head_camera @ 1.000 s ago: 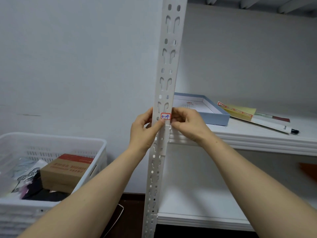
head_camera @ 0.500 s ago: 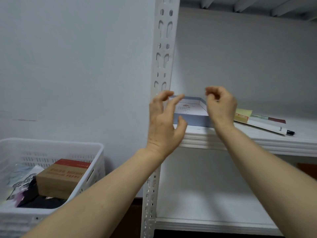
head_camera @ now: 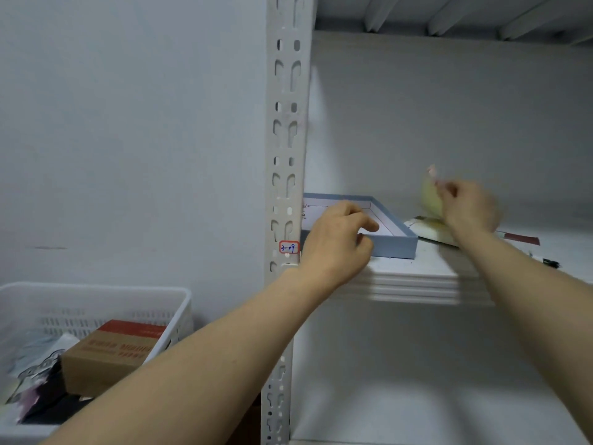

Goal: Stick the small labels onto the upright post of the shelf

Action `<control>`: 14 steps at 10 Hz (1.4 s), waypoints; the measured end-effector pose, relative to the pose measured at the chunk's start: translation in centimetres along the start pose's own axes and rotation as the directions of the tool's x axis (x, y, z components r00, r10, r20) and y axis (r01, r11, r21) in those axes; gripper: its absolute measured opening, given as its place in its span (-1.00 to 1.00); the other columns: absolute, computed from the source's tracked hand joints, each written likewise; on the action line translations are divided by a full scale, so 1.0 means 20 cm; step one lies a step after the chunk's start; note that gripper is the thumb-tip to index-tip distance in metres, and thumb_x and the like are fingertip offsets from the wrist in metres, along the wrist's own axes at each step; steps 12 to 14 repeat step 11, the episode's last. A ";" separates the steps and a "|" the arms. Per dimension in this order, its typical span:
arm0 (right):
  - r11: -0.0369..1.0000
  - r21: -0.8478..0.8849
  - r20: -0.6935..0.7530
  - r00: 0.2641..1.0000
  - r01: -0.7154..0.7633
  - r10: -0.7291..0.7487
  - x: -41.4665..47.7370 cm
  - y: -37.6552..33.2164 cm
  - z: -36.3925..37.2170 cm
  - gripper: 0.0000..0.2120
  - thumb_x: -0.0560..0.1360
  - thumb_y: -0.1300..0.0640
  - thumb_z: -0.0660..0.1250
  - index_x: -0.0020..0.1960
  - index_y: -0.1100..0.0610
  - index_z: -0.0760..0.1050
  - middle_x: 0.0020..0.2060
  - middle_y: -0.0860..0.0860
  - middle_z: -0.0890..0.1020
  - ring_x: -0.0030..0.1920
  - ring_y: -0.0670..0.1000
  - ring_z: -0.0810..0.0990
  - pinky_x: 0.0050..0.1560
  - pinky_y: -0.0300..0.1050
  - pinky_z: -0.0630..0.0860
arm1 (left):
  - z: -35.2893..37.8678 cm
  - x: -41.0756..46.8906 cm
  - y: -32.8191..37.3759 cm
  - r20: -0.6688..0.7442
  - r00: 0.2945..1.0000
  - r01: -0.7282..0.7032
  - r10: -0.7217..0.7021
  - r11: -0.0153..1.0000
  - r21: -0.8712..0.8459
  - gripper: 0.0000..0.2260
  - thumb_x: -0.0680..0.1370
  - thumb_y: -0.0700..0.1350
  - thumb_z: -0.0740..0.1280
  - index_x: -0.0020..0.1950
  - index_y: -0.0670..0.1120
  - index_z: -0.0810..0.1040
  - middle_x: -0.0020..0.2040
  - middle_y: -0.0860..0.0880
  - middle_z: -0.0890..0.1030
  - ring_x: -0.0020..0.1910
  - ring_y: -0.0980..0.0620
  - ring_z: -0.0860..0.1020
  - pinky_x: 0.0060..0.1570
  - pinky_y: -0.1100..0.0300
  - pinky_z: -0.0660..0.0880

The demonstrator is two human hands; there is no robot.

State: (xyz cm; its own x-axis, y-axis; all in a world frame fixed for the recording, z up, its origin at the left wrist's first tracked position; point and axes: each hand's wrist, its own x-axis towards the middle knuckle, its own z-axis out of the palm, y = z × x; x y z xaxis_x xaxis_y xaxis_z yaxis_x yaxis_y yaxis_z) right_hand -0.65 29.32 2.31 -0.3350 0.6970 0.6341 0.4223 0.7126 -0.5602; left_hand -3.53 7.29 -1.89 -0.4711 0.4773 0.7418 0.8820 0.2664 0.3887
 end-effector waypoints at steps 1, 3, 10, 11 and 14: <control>0.894 0.444 -0.208 0.964 -0.055 0.163 0.06 -0.02 -0.12 -0.73 0.50 0.12 0.27 0.11 0.28 0.48 0.06 0.22 0.60 0.05 0.21 0.55 -0.08 -0.09 0.39 | 0.02 0.04 0.02 -0.001 1.000 0.027 -0.027 0.999 -0.022 -0.77 0.52 -0.27 0.26 0.09 -0.12 0.64 0.14 -0.04 0.53 0.17 0.00 0.45 0.13 0.14 0.42; 0.466 0.781 0.189 0.869 -0.415 0.457 0.01 0.11 -0.13 -0.26 0.41 0.39 0.34 0.47 0.15 0.07 0.27 0.01 0.37 0.02 0.10 0.55 -0.18 -0.18 0.56 | 0.05 0.06 0.11 -0.002 0.999 0.046 -0.046 0.998 -0.052 -0.77 0.52 -0.27 0.25 0.08 -0.11 0.65 0.16 -0.04 0.52 0.17 0.01 0.45 0.08 0.28 0.34; 0.770 -0.630 0.351 0.922 0.104 0.163 -0.21 0.07 -0.30 -0.59 0.62 -0.06 -0.03 0.30 0.10 0.42 0.25 0.12 0.50 0.25 0.14 0.46 0.13 -0.01 0.38 | -0.14 -0.05 0.11 -0.005 0.997 0.079 -0.080 0.994 -0.071 -0.76 0.52 -0.26 0.26 0.09 -0.08 0.64 0.13 0.03 0.51 0.15 0.08 0.47 0.12 0.27 0.36; 0.885 -0.463 0.302 0.948 0.052 0.103 -0.20 0.03 -0.34 -0.48 0.61 -0.15 -0.09 0.23 0.15 0.47 0.15 0.17 0.56 0.19 0.18 0.50 0.11 0.01 0.37 | -0.26 -0.17 0.06 -0.136 0.986 0.076 -0.096 0.986 -0.146 -0.75 0.49 -0.27 0.28 0.08 -0.06 0.64 0.04 0.09 0.49 0.02 0.15 0.49 0.06 0.36 0.39; 0.885 -0.463 0.302 0.948 0.052 0.103 -0.20 0.03 -0.34 -0.48 0.61 -0.15 -0.09 0.23 0.15 0.47 0.15 0.17 0.56 0.19 0.18 0.50 0.11 0.01 0.37 | -0.26 -0.17 0.06 -0.136 0.986 0.076 -0.096 0.986 -0.146 -0.75 0.49 -0.27 0.28 0.08 -0.06 0.64 0.04 0.09 0.49 0.02 0.15 0.49 0.06 0.36 0.39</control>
